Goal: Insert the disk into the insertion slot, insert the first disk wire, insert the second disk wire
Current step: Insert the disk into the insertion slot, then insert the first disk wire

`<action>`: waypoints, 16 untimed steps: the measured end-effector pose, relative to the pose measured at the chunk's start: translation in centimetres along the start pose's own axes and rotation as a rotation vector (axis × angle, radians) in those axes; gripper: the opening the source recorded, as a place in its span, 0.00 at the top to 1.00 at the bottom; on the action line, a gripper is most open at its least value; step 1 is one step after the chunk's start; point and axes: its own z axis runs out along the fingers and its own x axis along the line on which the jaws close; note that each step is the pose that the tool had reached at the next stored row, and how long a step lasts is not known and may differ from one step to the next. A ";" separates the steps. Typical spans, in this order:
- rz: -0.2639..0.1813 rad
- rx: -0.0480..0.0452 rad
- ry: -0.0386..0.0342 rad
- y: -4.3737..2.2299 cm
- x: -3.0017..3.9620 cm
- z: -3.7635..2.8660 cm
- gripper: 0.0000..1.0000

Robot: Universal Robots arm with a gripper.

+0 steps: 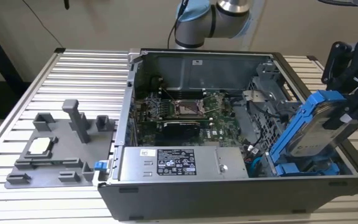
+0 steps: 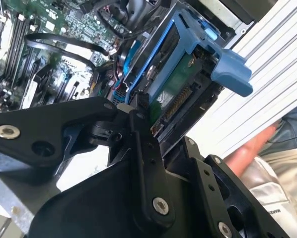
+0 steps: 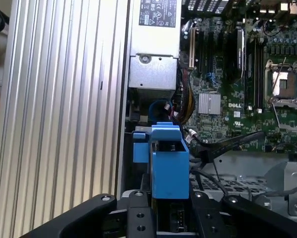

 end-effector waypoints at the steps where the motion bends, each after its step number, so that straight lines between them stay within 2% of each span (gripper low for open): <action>1: 0.003 -0.0008 -0.0004 -0.07 0.00 0.05 0.68; 8: 0.027 -0.0050 -0.0039 -0.58 0.02 0.71 0.68; 10: 0.037 -0.0109 -0.0060 -0.62 0.02 0.89 0.68; 12: 0.044 -0.0206 -0.0070 -0.65 0.03 1.02 0.68; 16: 0.048 -0.0235 -0.0079 -0.78 0.03 1.63 0.68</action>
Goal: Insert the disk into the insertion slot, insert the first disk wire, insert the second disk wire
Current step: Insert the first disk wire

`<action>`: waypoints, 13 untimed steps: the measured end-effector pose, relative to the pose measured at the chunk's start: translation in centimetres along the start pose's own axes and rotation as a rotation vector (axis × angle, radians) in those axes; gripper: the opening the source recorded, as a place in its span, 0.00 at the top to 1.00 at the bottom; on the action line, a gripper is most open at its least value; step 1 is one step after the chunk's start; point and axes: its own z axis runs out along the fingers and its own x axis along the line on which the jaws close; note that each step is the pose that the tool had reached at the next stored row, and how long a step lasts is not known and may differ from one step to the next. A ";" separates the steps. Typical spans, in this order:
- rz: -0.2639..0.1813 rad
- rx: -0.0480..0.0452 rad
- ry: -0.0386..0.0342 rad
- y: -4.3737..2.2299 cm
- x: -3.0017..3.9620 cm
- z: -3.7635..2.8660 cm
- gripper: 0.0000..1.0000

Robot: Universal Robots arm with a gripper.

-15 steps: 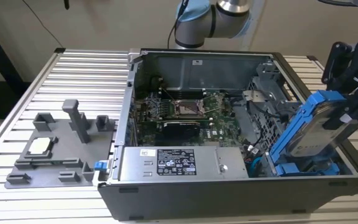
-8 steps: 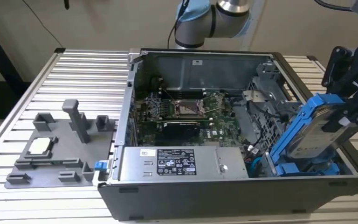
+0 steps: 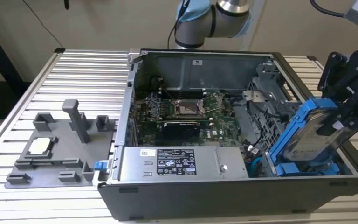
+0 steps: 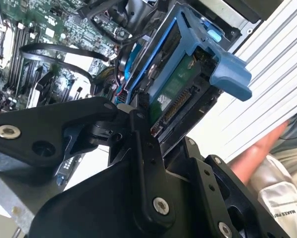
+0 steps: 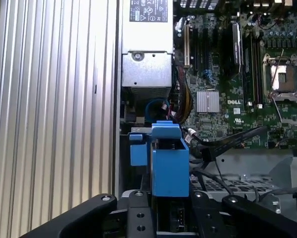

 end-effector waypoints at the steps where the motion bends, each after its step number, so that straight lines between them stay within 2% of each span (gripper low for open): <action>1: 0.000 -0.0031 0.0006 -0.04 0.00 -0.02 0.68; 9: 0.000 -0.0033 0.0002 -0.26 0.01 1.26 0.68; 13: 0.000 -0.0032 0.0004 -0.27 0.01 1.34 0.68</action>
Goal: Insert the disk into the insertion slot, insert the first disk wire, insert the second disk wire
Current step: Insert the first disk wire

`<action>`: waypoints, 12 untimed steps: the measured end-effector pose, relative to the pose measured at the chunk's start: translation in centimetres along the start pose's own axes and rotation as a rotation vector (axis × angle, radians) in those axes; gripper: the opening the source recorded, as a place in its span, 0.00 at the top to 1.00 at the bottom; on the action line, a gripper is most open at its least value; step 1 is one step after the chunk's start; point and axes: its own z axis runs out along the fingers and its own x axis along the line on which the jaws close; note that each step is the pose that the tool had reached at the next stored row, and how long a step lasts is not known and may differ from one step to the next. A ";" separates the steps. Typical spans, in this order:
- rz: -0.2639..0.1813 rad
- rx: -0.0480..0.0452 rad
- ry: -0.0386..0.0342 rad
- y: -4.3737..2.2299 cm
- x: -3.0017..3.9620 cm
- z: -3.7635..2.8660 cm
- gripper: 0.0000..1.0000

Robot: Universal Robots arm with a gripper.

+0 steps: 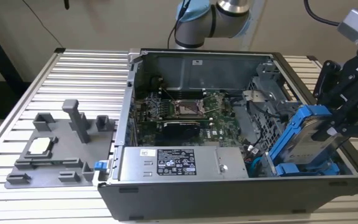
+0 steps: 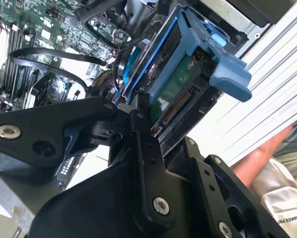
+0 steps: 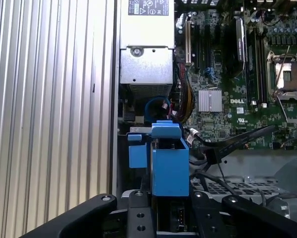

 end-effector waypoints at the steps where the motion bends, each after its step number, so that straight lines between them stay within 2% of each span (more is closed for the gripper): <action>1: 0.000 0.0000 -0.0001 0.00 0.00 0.01 0.68; 4: 0.000 -0.0001 0.0000 0.00 0.00 0.04 0.68; 5: 0.000 0.0000 -0.0001 -0.01 0.00 0.06 0.66; 6: 0.000 0.0000 -0.0002 -0.01 0.00 0.07 0.60; 8: 0.000 0.0000 -0.0003 -0.01 0.00 0.09 0.60; 12: 0.001 -0.0017 0.0053 0.00 -0.02 0.01 0.60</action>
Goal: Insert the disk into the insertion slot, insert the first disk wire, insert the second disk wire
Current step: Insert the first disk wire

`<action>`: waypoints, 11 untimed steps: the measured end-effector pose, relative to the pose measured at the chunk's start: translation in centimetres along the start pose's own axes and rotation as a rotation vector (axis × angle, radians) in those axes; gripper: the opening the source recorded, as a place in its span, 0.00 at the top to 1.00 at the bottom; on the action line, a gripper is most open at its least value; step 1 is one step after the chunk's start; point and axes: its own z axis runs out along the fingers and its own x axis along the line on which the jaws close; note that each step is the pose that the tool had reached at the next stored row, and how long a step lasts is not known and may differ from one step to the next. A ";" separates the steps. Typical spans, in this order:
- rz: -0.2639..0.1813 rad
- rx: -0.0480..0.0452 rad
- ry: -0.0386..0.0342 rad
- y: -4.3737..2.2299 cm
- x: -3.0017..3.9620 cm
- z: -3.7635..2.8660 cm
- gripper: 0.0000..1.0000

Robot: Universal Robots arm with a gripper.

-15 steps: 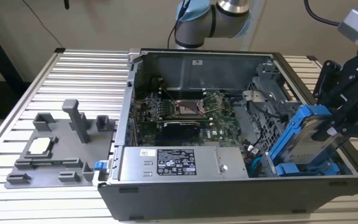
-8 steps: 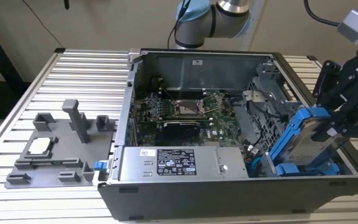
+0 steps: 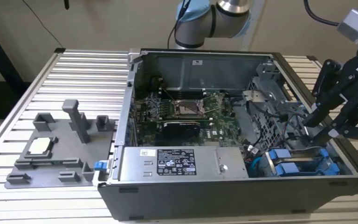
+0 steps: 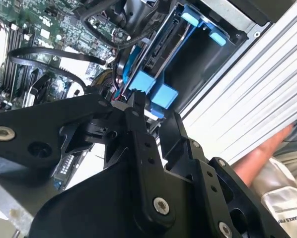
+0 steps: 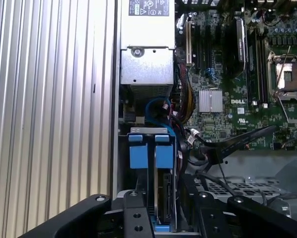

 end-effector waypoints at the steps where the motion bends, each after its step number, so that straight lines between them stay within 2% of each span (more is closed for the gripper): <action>1: 0.000 0.0080 0.0003 0.00 -0.02 0.00 0.60; 8: -0.001 0.1339 -0.0007 0.04 -0.18 -0.01 0.60; 11: -0.002 0.1895 -0.0068 0.06 -0.20 0.00 0.60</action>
